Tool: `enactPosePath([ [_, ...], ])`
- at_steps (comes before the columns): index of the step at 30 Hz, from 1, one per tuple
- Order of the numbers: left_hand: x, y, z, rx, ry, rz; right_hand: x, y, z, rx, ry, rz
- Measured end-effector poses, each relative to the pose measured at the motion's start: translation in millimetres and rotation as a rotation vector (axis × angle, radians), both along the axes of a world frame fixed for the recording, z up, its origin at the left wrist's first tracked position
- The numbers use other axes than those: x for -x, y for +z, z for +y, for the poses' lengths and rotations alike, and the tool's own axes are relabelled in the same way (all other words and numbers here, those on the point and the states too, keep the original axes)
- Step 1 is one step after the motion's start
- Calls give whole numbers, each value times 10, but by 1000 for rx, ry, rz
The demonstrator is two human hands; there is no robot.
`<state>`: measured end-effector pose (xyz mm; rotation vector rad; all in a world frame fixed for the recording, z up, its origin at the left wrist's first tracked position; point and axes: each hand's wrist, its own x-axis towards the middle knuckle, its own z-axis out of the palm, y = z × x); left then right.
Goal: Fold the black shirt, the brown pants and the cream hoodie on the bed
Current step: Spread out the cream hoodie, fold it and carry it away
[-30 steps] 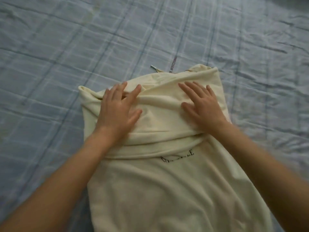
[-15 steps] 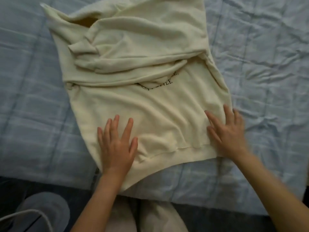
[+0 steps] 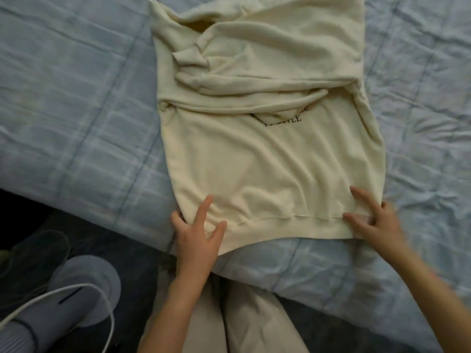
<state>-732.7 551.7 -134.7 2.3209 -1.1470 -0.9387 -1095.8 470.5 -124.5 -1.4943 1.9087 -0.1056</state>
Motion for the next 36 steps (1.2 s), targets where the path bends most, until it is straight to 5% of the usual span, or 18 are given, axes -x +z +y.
enactPosePath([
  [3,-28,135,5,-18,15,246,-53,199,-54,-21,-1,-107],
  [8,-88,597,-387,220,89,498,-164,661,-337,121,-32,-187],
  [21,-857,1059,-1946,646,221,544,-479,1388,-2073,467,-117,-470],
  [28,-1086,526,-2829,607,364,607,-869,887,-2969,452,-151,-438],
  [33,-1032,-80,-2820,444,339,454,-1089,294,-3152,293,-96,-241],
  [36,-1091,-144,-2804,440,359,514,-1099,203,-3148,301,-86,-223],
])
